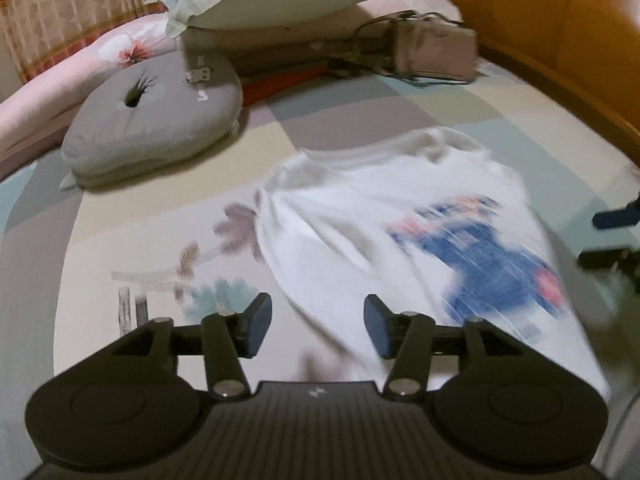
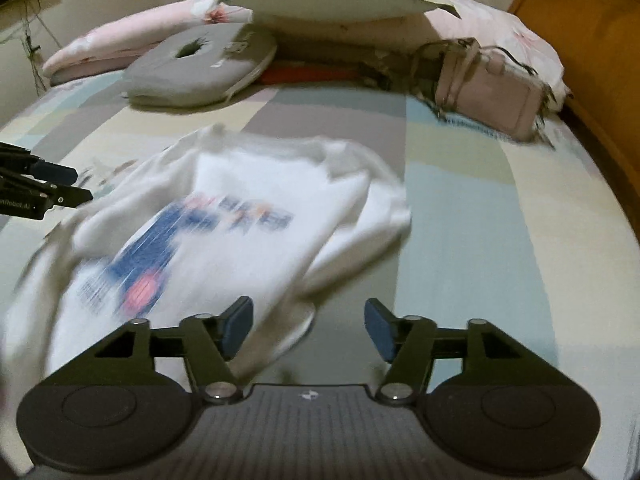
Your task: Fold clothes
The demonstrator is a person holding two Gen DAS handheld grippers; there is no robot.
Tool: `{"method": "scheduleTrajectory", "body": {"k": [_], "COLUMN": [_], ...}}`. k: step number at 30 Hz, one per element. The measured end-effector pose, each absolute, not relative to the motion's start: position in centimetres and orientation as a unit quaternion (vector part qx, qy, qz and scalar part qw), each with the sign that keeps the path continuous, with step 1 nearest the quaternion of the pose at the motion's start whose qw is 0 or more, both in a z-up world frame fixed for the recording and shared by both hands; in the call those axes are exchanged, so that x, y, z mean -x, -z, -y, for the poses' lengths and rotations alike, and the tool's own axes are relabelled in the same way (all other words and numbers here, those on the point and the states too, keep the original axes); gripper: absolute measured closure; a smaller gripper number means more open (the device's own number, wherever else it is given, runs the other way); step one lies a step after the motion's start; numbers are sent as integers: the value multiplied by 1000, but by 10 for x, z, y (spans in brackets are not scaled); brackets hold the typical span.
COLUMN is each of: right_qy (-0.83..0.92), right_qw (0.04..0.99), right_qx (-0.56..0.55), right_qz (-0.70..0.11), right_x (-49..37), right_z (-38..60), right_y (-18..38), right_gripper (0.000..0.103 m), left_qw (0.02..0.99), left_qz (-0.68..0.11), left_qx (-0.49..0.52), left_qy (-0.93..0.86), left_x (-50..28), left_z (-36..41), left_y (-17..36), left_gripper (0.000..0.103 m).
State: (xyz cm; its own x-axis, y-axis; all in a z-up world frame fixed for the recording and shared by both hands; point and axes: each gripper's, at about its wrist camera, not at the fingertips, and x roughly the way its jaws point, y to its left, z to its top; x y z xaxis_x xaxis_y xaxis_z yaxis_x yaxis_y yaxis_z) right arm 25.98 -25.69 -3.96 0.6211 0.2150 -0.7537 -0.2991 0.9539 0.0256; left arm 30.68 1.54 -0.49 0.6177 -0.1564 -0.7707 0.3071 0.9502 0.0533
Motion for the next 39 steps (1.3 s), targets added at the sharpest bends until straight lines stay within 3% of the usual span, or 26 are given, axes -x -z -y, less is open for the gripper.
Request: {"method": "scheduleTrajectory", "body": {"k": [4, 12, 18, 21, 23, 26, 28, 39], "right_qy": [-134, -124, -110, -102, -96, -93, -92, -99], "right_qw": [901, 889, 895, 901, 902, 898, 896, 895], "right_qx": [40, -34, -45, -47, -52, -66, -72, -71], "right_qz": [-411, -438, -430, -419, -418, -424, -427, -428], "right_x": [-192, -116, -90, -83, -81, -83, -85, -93], "right_z": [246, 238, 241, 248, 252, 257, 258, 251], "right_y": [54, 82, 79, 75, 76, 81, 84, 85], "right_gripper": [18, 13, 13, 12, 12, 12, 12, 12], "left_qw": [898, 899, 904, 912, 912, 913, 913, 923], "left_qz": [-412, -410, -397, -382, -383, -377, -375, -359], "left_qx": [-73, -51, -97, -108, -102, -109, -112, -128], "left_qy": [135, 146, 129, 100, 103, 112, 117, 53], "left_x": [-244, -172, -165, -165, -166, -161, -158, -176], "left_z": [-9, 23, 53, 59, 62, 69, 70, 5], "left_y": [-3, 8, 36, 47, 50, 54, 55, 21], "left_gripper": [37, 34, 35, 49, 73, 93, 101, 102]}}
